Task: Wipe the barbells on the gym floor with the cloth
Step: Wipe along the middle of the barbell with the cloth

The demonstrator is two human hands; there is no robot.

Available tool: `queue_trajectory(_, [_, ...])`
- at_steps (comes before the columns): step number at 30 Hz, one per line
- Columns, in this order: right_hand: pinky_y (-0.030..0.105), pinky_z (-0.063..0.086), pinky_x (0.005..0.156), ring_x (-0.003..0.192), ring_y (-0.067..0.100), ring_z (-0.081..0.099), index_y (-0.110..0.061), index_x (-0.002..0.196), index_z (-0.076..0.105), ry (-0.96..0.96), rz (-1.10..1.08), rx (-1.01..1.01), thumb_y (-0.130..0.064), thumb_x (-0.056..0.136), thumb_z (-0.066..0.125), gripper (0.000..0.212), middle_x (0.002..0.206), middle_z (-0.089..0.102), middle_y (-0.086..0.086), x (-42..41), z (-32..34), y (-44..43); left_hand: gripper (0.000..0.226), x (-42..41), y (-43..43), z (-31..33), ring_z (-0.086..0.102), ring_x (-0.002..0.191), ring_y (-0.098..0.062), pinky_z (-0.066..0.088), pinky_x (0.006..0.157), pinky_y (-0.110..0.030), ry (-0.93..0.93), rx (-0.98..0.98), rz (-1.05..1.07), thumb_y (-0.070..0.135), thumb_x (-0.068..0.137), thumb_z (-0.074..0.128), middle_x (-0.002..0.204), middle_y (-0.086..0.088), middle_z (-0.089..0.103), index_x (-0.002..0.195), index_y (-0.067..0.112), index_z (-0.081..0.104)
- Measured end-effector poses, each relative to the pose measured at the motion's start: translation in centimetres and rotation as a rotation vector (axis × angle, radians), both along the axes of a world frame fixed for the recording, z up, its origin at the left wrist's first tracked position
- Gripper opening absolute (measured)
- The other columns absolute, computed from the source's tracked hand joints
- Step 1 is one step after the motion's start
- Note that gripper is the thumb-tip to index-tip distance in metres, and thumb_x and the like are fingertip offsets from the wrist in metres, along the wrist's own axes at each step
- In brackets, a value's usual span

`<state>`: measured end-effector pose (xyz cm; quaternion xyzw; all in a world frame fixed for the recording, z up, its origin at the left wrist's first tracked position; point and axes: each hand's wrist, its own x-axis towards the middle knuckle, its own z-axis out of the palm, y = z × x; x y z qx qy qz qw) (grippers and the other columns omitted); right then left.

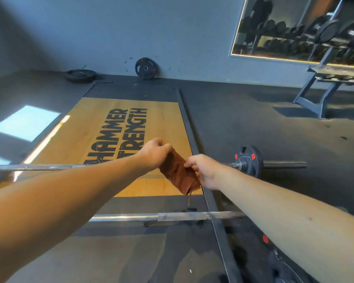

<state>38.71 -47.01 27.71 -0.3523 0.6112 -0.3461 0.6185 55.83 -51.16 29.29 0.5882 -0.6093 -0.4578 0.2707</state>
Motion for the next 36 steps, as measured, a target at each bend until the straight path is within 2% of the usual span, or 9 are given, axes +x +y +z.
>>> queue_trajectory(2, [0.041,0.053,0.082,0.086,0.029,0.061,-0.008,0.12,0.061,-0.134,-0.056,0.045,-0.026,0.095,0.055,0.031,0.098,0.061,0.015,0.5,1.3,1.5,0.023,0.8,1.9,1.7,0.064,0.101,-0.025,0.055,0.082,-0.036,-0.018,-0.047,-0.026,0.035,0.104,0.048,0.107,-0.009,0.065,0.111,0.017,0.059])
queue_trajectory(4, [0.041,0.053,0.085,0.088,0.03,0.059,-0.01,0.132,0.053,-0.193,-0.074,0.076,-0.027,0.096,0.054,0.041,0.1,0.06,0.016,0.8,2.3,3.0,0.021,1.7,3.9,3.4,0.063,0.101,-0.025,0.053,0.078,-0.034,-0.02,-0.083,-0.069,0.034,0.105,0.046,0.107,-0.009,0.064,0.111,0.017,0.058])
queue_trajectory(8, [0.036,0.054,0.085,0.07,0.022,0.059,-0.014,0.112,0.054,-0.248,0.013,0.095,-0.012,0.093,0.051,0.019,0.071,0.056,0.009,1.9,4.2,6.5,0.019,3.6,7.5,6.3,0.061,0.1,-0.026,0.051,0.084,-0.038,-0.04,-0.14,-0.144,0.028,0.105,0.046,0.104,-0.01,0.062,0.107,0.015,0.059])
queue_trajectory(10, [0.039,0.054,0.098,0.095,0.027,0.068,-0.008,0.119,0.062,-0.25,0.103,0.075,-0.009,0.095,0.055,0.025,0.102,0.067,0.014,2.6,4.8,7.9,0.018,4.3,9.0,7.6,0.06,0.097,-0.025,0.047,0.084,-0.038,-0.055,-0.163,-0.162,0.026,0.104,0.045,0.098,-0.008,0.06,0.102,0.015,0.059])
queue_trajectory(12, [0.042,0.049,0.109,0.121,0.031,0.062,-0.012,0.127,0.066,-0.223,0.173,0.053,-0.009,0.098,0.059,0.03,0.131,0.061,0.016,3.5,5.3,9.1,0.018,4.9,10.5,8.7,0.057,0.091,-0.021,0.044,0.08,-0.036,-0.1,-0.192,-0.161,0.027,0.104,0.045,0.095,-0.006,0.059,0.102,0.015,0.059])
queue_trajectory(18, [0.026,0.05,0.085,0.109,0.02,0.063,-0.011,0.124,0.067,-0.064,0.139,-0.073,-0.01,0.092,0.072,0.032,0.123,0.07,0.009,6.2,5.5,10.3,0.017,9.3,12.6,9.8,0.054,0.081,-0.017,0.043,0.07,-0.033,-0.342,-0.295,-0.141,0.035,0.101,0.052,0.09,-0.001,0.058,0.091,0.021,0.055])
queue_trajectory(24, [0.037,0.052,0.099,0.116,0.029,0.064,-0.009,0.128,0.064,-0.15,0.163,-0.087,-0.006,0.096,0.064,0.033,0.124,0.071,0.014,9.8,3.7,10.2,0.02,14.5,12.6,7.5,0.058,0.083,-0.019,0.052,0.077,-0.036,-0.365,-0.22,-0.144,0.038,0.096,0.069,0.092,-0.004,0.066,0.092,0.02,0.061])
queue_trajectory(29, [0.034,0.055,0.078,0.101,0.028,0.07,-0.005,0.12,0.068,-0.042,0.186,-0.104,-0.002,0.095,0.063,0.025,0.112,0.076,0.013,14.9,1.5,8.8,0.034,19.3,12.6,4.8,0.068,0.096,-0.019,0.056,0.091,-0.036,-0.282,-0.073,-0.187,0.033,0.079,0.088,0.102,0.0,0.073,0.104,0.017,0.069])
queue_trajectory(36, [0.044,0.056,0.098,0.106,0.031,0.072,-0.011,0.112,0.074,0.182,0.326,-0.061,-0.002,0.085,0.077,0.029,0.107,0.078,0.01,24.4,-3.7,4.5,0.024,29.5,9.4,-2.9,0.066,0.081,-0.018,0.052,0.072,-0.029,-0.345,-0.016,-0.109,0.025,0.08,0.087,0.086,0.002,0.069,0.088,0.019,0.065])
